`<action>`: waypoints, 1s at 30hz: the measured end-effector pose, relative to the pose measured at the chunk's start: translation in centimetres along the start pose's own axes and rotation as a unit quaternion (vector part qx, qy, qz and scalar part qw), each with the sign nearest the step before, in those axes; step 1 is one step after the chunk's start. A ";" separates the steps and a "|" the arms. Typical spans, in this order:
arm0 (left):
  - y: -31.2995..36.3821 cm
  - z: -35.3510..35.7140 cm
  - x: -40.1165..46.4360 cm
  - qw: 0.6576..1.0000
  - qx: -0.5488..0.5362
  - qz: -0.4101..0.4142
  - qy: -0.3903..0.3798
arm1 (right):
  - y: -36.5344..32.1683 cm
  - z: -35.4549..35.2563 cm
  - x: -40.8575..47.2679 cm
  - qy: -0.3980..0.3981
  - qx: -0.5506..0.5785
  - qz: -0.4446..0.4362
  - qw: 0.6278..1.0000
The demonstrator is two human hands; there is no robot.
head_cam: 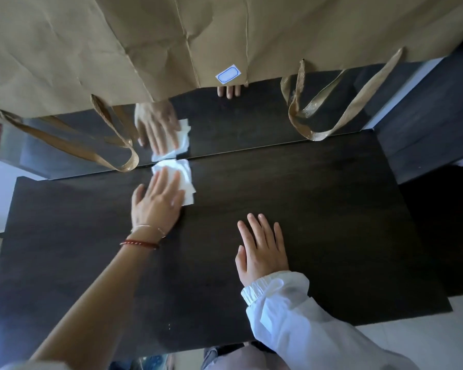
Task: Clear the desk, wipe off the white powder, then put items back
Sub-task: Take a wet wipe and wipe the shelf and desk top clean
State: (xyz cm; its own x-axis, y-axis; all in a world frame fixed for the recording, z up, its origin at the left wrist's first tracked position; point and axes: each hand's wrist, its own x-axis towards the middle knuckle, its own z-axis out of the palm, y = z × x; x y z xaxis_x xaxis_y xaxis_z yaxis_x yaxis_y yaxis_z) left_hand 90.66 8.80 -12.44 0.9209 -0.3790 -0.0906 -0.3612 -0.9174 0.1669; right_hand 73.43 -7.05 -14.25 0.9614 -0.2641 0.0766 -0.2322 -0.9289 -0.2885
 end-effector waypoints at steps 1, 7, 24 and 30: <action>-1.5 -0.4 -0.7 1.000 0.016 -0.023 0.004 | 0.0 -0.1 0.0 -0.002 0.000 0.001 1.000; 4.7 0.0 1.6 0.998 0.040 0.052 -0.004 | 0.0 -0.2 -0.2 -0.024 -0.008 -0.005 1.000; -5.3 -1.5 -5.3 0.991 -0.011 -0.127 -0.042 | -0.3 -0.3 -0.5 0.002 -0.013 0.009 1.000; -13.9 -2.1 -13.0 0.965 -0.049 -0.258 -0.008 | -4.5 0.6 -1.3 -0.012 -0.011 0.040 0.999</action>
State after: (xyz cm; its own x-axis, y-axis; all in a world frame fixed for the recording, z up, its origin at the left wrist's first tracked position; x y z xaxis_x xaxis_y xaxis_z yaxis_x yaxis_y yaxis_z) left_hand 84.04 26.69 -11.49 0.9716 0.1224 -0.2025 0.1612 -0.9689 0.1880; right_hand 73.28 -2.40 -13.63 0.9429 -0.3317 0.0308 -0.3114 -0.9105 -0.2720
